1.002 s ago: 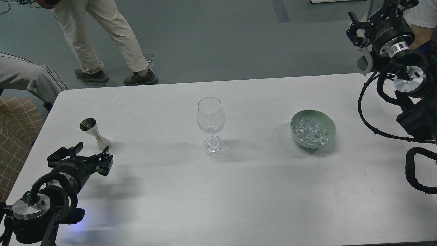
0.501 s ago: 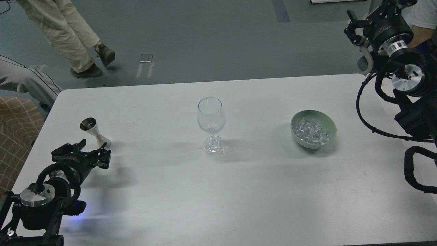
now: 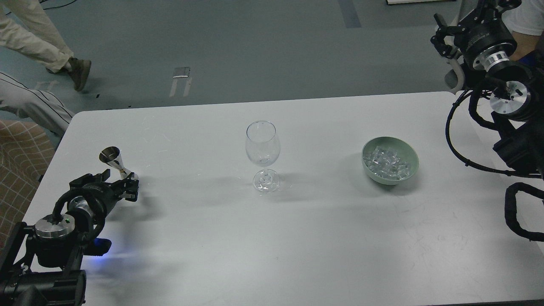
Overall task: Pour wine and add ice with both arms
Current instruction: 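Lower the left gripper to the silver jigger and grasp it, then lift the jigger with the left gripper toward the wine glass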
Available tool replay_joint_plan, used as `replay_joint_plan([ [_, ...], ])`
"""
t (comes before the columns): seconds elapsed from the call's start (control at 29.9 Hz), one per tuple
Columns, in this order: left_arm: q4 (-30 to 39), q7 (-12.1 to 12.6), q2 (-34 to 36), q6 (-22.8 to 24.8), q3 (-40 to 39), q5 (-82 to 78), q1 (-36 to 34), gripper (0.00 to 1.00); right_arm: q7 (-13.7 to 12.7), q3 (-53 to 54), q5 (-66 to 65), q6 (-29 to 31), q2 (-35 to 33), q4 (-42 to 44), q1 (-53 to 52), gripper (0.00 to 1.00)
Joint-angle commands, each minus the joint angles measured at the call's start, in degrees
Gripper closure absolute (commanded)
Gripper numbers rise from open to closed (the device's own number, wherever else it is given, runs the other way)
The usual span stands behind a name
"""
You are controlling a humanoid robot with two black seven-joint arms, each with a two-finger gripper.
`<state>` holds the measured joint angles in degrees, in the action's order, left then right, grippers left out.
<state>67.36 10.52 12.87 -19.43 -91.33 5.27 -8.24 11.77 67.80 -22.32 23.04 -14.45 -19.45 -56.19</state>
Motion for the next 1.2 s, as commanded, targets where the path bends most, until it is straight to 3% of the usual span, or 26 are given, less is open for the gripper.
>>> replay_joint_plan([
  [0.0,-1.26,0.02,-0.12,0.53,0.01,0.09,-1.25,0.43,0.00,-0.04,0.00,0.07,-0.05,0.11,0.03,0.00],
  [0.53,-10.84,-0.15,-0.21,5.10,0.01,0.18,-7.67,0.56,0.00,0.05,0.00,0.07,-0.14,0.11,-0.15,0.00],
  [0.7,-13.91,0.55,0.23,9.84,0.01,0.26,-8.55,0.68,0.00,-0.04,0.00,0.07,-0.14,0.11,0.03,0.00],
  [0.9,-14.54,0.64,0.23,11.25,0.01,0.26,-8.73,0.83,0.00,-0.04,-0.09,0.07,-0.14,0.11,-0.15,0.00],
  [1.17,-14.45,0.55,-0.12,16.08,-1.05,1.05,-8.55,0.85,0.00,-0.04,-0.09,0.16,-0.22,0.02,-0.15,0.00],
])
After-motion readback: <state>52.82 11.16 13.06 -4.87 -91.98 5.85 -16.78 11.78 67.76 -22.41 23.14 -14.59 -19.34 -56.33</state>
